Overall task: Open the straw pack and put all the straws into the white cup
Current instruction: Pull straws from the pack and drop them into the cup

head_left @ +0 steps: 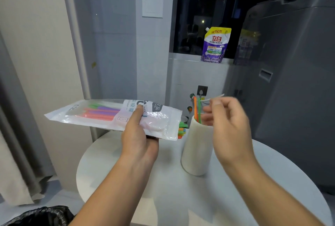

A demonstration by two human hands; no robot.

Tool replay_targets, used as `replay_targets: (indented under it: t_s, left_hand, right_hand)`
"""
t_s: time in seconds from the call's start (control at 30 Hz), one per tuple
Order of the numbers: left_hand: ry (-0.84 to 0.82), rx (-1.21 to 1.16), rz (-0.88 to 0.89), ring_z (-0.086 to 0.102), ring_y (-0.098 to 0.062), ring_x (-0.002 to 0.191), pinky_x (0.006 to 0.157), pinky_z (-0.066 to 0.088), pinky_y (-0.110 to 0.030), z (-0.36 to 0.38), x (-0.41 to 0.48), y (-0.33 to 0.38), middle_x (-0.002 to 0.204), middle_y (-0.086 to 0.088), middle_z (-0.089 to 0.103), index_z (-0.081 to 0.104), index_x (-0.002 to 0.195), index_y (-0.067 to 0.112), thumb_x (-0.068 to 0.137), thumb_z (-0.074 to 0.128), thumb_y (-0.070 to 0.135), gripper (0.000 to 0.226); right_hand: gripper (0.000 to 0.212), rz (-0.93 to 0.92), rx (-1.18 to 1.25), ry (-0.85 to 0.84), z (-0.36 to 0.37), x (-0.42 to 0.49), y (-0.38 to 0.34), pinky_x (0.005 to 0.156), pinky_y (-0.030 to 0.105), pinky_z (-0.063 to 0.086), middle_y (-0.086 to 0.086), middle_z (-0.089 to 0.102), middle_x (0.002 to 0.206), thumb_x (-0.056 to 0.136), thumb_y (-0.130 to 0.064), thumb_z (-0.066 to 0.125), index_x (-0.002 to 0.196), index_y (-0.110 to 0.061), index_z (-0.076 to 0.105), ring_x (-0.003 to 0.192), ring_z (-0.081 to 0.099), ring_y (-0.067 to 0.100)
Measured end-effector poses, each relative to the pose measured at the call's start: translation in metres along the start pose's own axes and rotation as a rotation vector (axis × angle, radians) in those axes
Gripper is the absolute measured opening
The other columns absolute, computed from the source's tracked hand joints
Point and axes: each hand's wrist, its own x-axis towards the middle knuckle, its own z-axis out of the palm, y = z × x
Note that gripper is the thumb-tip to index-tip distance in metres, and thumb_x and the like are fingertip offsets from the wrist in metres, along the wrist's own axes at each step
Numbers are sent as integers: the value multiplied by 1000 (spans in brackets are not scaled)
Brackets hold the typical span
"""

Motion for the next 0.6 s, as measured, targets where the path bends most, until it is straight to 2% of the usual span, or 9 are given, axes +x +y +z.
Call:
replay_targets:
  t_s: [0.07, 0.17, 0.23, 0.3, 0.37, 0.4, 0.5, 0.6]
  left_hand:
    - [3, 11, 36, 61, -40, 129, 108, 42, -70, 4, -3, 0, 141, -17, 64, 56, 144, 12, 96, 67, 22, 50]
    - [-2, 41, 73, 67, -30, 122, 106, 50, -57, 10, -11, -5, 136, -14, 68, 60, 139, 11, 96, 68, 19, 44]
    - [-5, 74, 83, 69, -29, 118, 105, 53, -53, 11, -16, -11, 132, -15, 70, 62, 136, 9, 96, 68, 18, 41]
    - [4, 123, 107, 74, -27, 109, 97, 58, -47, 10, -20, -16, 124, -13, 74, 65, 130, 9, 95, 69, 17, 36]
    - [2, 174, 140, 77, -24, 97, 84, 61, -40, 9, -21, -19, 113, -10, 78, 68, 125, 10, 94, 70, 15, 31]
    - [-3, 198, 159, 77, -24, 96, 82, 61, -39, 9, -22, -20, 110, -9, 79, 68, 124, 10, 93, 71, 14, 31]
    - [-39, 277, 219, 75, -28, 105, 91, 60, -42, 9, -24, -23, 117, -12, 77, 67, 128, 7, 92, 73, 13, 36]
    - [-82, 361, 276, 74, -28, 107, 93, 60, -41, 9, -28, -25, 117, -13, 76, 66, 128, 7, 92, 73, 11, 37]
  right_hand:
    - [20, 231, 123, -23, 7, -11, 8, 82, 39, 58, 6, 70, 85, 105, -25, 50, 91, -17, 62, 73, 67, 17]
    - [31, 502, 333, -116, 17, -20, 17, 72, 30, 63, 3, 76, 80, 108, -32, 46, 98, -11, 66, 68, 71, 13]
    - [43, 609, 526, -155, 21, -24, 23, 79, 35, 64, 6, 80, 90, 107, -41, 44, 106, -7, 71, 82, 74, 19]
    - [44, 665, 630, -156, 24, -27, 27, 94, 48, 59, 10, 79, 108, 108, -41, 43, 116, -9, 73, 102, 75, 25]
    - [41, 708, 693, -138, 26, -29, 32, 99, 54, 54, 13, 77, 115, 108, -35, 43, 123, -9, 71, 109, 73, 31]
    - [40, 727, 711, -128, 27, -29, 33, 100, 55, 54, 14, 77, 116, 108, -33, 44, 125, -9, 71, 110, 72, 33]
    - [38, 773, 746, -117, 28, -30, 38, 102, 55, 52, 14, 76, 117, 107, -32, 45, 125, -11, 72, 111, 71, 35]
    - [40, 814, 792, -103, 28, -31, 43, 103, 54, 52, 15, 76, 118, 107, -32, 44, 125, -11, 72, 111, 71, 36]
